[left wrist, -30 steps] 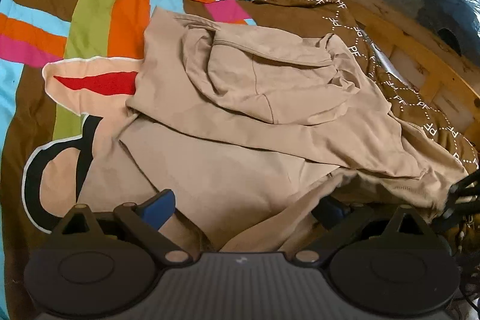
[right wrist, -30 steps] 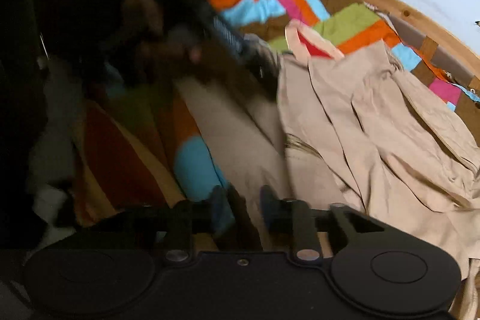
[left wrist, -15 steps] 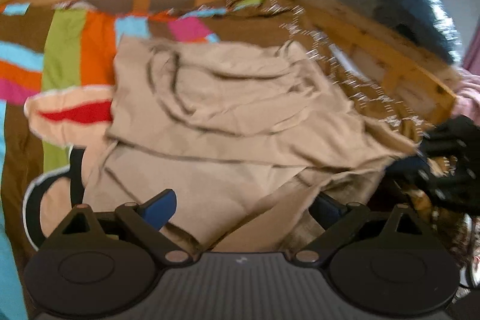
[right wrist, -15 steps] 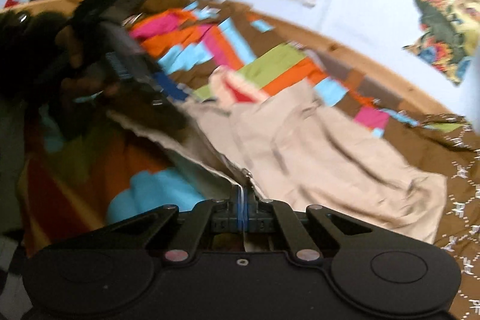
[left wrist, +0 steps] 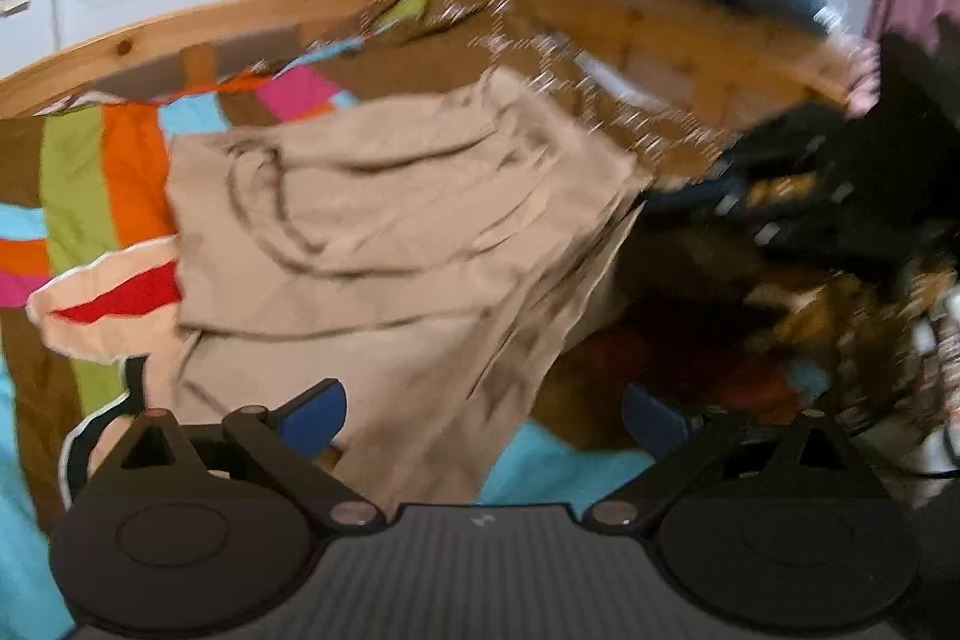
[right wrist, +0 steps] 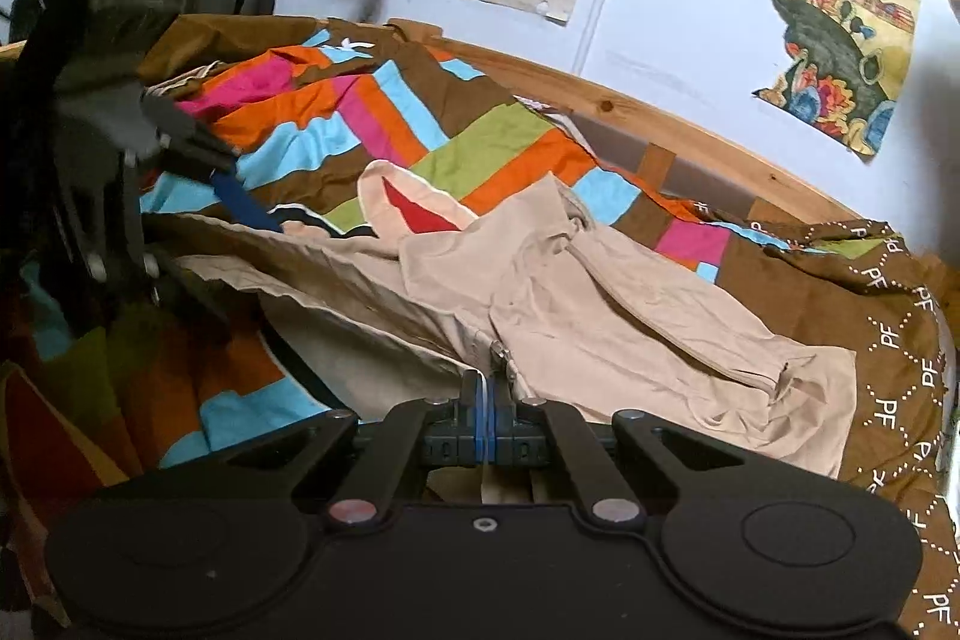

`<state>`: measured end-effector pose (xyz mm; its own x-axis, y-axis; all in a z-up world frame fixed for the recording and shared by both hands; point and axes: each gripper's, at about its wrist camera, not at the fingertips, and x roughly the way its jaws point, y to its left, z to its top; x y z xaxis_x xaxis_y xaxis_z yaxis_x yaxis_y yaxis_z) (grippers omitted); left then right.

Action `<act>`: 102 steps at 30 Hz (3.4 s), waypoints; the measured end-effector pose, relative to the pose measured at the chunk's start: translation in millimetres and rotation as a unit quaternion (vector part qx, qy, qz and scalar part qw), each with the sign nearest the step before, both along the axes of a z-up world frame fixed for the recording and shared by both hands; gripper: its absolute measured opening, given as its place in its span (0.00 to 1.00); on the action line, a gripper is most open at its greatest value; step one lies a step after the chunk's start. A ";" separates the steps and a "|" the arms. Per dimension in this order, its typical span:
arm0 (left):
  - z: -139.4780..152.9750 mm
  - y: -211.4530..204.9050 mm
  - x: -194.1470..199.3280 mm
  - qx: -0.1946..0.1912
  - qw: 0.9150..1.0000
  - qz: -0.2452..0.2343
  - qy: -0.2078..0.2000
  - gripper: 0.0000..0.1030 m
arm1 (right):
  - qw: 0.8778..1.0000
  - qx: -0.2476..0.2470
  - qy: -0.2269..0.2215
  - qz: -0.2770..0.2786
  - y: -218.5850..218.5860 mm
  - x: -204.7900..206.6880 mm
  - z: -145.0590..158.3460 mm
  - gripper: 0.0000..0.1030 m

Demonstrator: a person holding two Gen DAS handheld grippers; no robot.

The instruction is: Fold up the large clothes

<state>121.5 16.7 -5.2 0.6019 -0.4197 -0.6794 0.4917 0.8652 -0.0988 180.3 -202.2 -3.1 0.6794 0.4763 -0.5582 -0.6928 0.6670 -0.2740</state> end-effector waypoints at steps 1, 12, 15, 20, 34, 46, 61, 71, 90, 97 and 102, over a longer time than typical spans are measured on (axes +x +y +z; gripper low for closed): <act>-3.8 -0.4 2.0 0.002 1.000 0.009 0.008 0.97 | 1.000 0.002 0.001 -0.004 0.2 1.6 0.3 0.00; -14.2 17.1 14.0 0.050 0.995 0.088 0.027 0.84 | 0.999 0.010 0.002 -0.032 6.7 11.6 0.1 0.00; -12.5 20.0 15.1 0.053 0.994 0.093 0.024 0.78 | 0.999 0.012 0.002 -0.034 6.7 11.7 -0.3 0.00; -6.7 22.7 14.9 0.043 0.995 0.094 0.012 0.59 | 0.999 0.020 0.003 -0.032 4.4 9.4 -1.8 0.00; -0.4 41.2 21.2 -0.048 0.988 0.145 -0.001 0.11 | 0.998 0.012 0.054 -0.002 -21.7 -52.5 -15.5 0.28; -3.7 44.8 22.4 -0.059 0.985 0.160 0.017 0.11 | 0.986 -0.037 0.014 -0.161 -81.3 -104.7 -37.7 0.61; -3.4 42.8 21.3 -0.053 0.985 0.164 0.016 0.11 | 0.982 -0.109 -0.002 -0.155 -106.8 -114.4 -41.8 0.64; -2.9 42.5 20.9 -0.051 0.985 0.161 0.015 0.11 | 0.968 -0.172 -0.033 -0.182 -88.8 -92.2 -86.3 0.36; -29.1 32.3 -39.6 0.244 0.966 0.051 0.063 0.19 | 0.961 -0.137 -0.084 -0.224 -106.4 -81.3 -49.9 0.06; 2.7 27.9 -56.6 0.220 0.972 0.082 -0.030 0.01 | 0.961 -0.111 -0.112 -0.225 -106.4 -102.0 -29.8 0.02; 49.1 28.4 -85.8 0.193 0.973 0.099 -0.076 0.01 | 0.962 -0.077 -0.134 -0.225 -111.5 -123.7 6.8 0.02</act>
<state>35.6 45.1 43.8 0.7503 -0.0155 -0.6609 0.2950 0.9025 0.3137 56.5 -313.6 3.7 0.9267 0.0265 -0.3750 -0.2346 0.8202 -0.5218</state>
